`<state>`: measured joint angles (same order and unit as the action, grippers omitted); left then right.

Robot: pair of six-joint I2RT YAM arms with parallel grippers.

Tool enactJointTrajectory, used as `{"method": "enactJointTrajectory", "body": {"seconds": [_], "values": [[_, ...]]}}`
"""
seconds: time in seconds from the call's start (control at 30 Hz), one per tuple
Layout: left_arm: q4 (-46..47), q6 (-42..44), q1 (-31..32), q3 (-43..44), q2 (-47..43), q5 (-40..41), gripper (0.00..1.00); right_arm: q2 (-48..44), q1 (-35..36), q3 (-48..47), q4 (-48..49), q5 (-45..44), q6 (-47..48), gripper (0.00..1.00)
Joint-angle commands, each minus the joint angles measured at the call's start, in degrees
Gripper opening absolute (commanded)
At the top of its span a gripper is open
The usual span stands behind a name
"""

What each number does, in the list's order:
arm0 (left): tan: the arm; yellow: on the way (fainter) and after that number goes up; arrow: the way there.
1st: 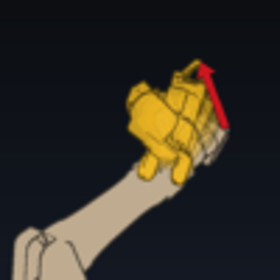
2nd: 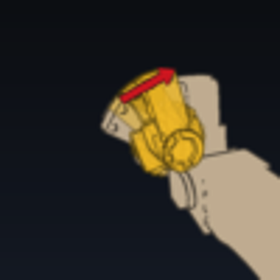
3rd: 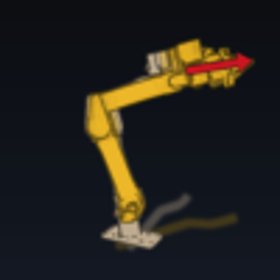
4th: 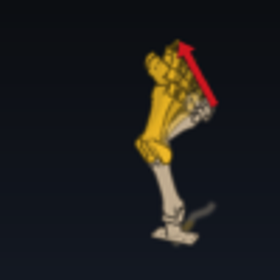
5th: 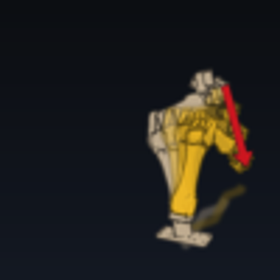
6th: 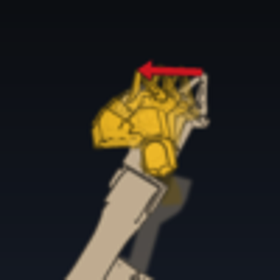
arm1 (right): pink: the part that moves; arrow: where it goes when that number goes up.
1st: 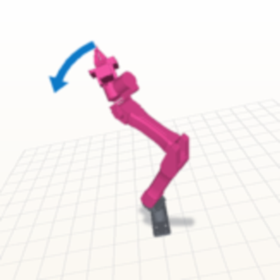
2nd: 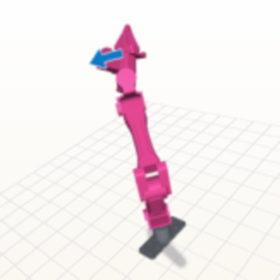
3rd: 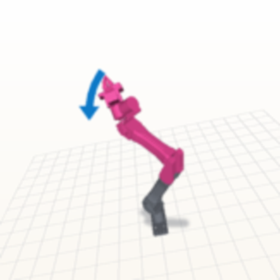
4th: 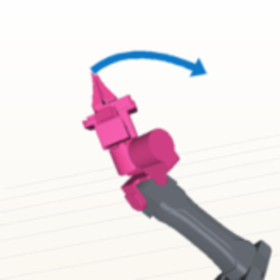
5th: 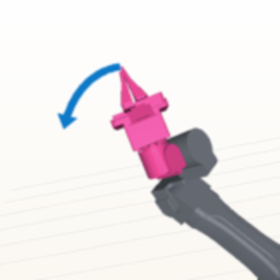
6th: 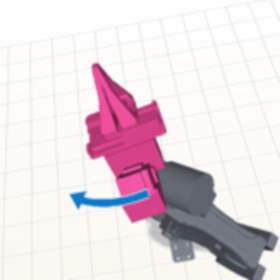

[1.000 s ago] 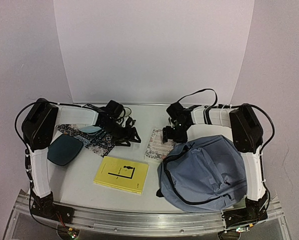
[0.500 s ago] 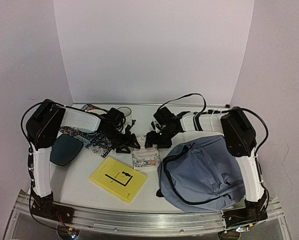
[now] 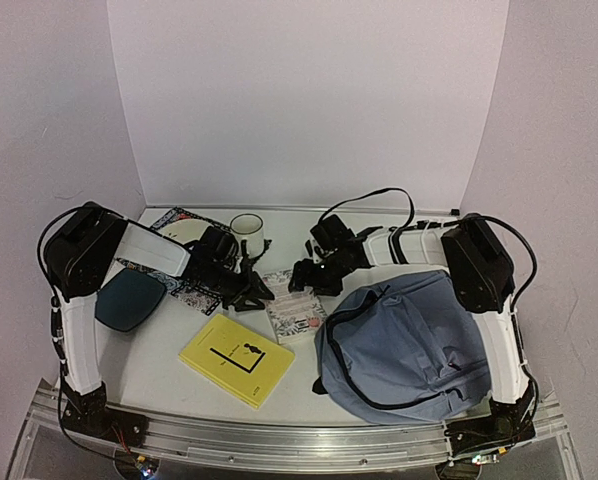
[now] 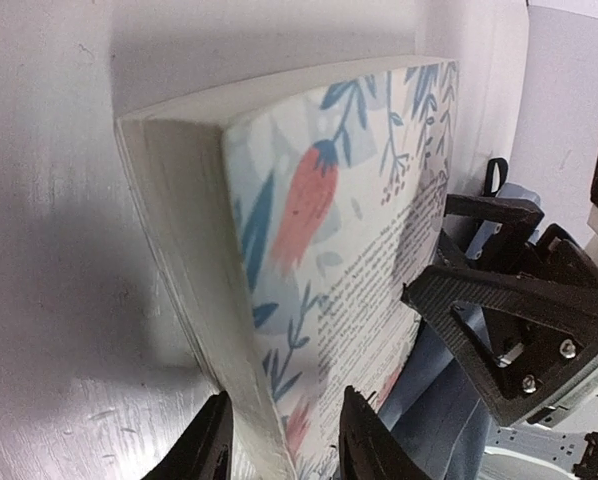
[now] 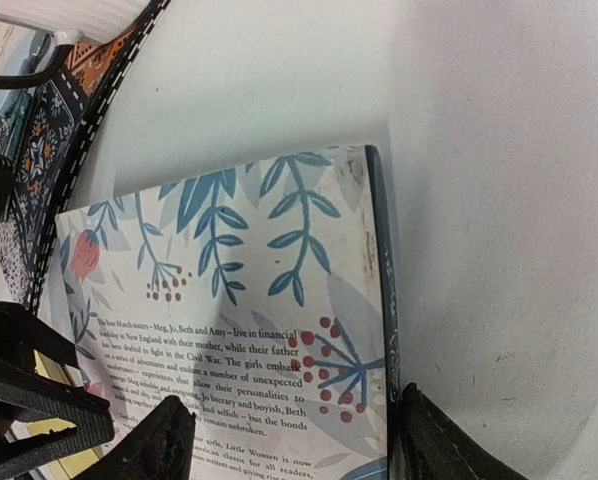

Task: Pack the student bag
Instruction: Adjust the book at the center of the board.

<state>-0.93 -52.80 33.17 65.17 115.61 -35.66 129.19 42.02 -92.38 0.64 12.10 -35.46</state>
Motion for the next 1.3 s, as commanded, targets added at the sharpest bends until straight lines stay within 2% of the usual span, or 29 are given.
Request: {"method": "enactJointTrajectory", "body": {"seconds": [0.0, 0.43, 0.53, 0.57, 0.67, 0.83, 1.1, 1.2, 1.27], "values": [[10.83, -4.32, 1.16, 0.23, -6.53, -2.36, 0.34, -0.61, 1.15, 3.23, 0.32, 2.97, -1.53, 0.70], [15.36, -7.67, 1.20, -3.02, -6.37, 0.10, 0.20, -2.42, 1.31, 5.37, 3.13, 2.94, -2.68, 0.70], [15.34, -8.02, 1.23, -3.99, -6.26, 1.00, 0.14, -3.15, 1.31, 5.73, 3.13, 2.22, -2.24, 0.71], [15.34, -8.31, 1.20, -4.39, -6.07, 1.28, 0.08, -3.88, 1.31, 6.01, 3.13, 1.79, -1.88, 0.71], [15.43, -9.07, 1.20, -4.69, -5.84, 1.19, 0.00, -6.16, 1.59, 6.87, 2.86, 0.50, -0.63, 0.72], [15.54, -10.29, 1.18, -4.61, -6.52, 1.82, 0.00, -10.60, 3.32, 8.88, 0.23, -4.37, 2.95, 0.78], [15.52, -11.25, 1.21, -3.92, -7.81, 1.83, 0.00, -15.52, 10.04, 9.10, -8.43, -18.19, 10.26, 0.92], [15.52, -11.02, 1.18, -4.35, -7.95, 1.88, 0.00, -15.91, 10.36, 10.56, -8.73, -19.23, 9.26, 0.98], [15.52, -11.54, 1.19, -4.72, -8.09, 1.71, 0.00, -15.54, 10.41, 9.75, -8.81, -17.94, 9.39, 0.98]]}}
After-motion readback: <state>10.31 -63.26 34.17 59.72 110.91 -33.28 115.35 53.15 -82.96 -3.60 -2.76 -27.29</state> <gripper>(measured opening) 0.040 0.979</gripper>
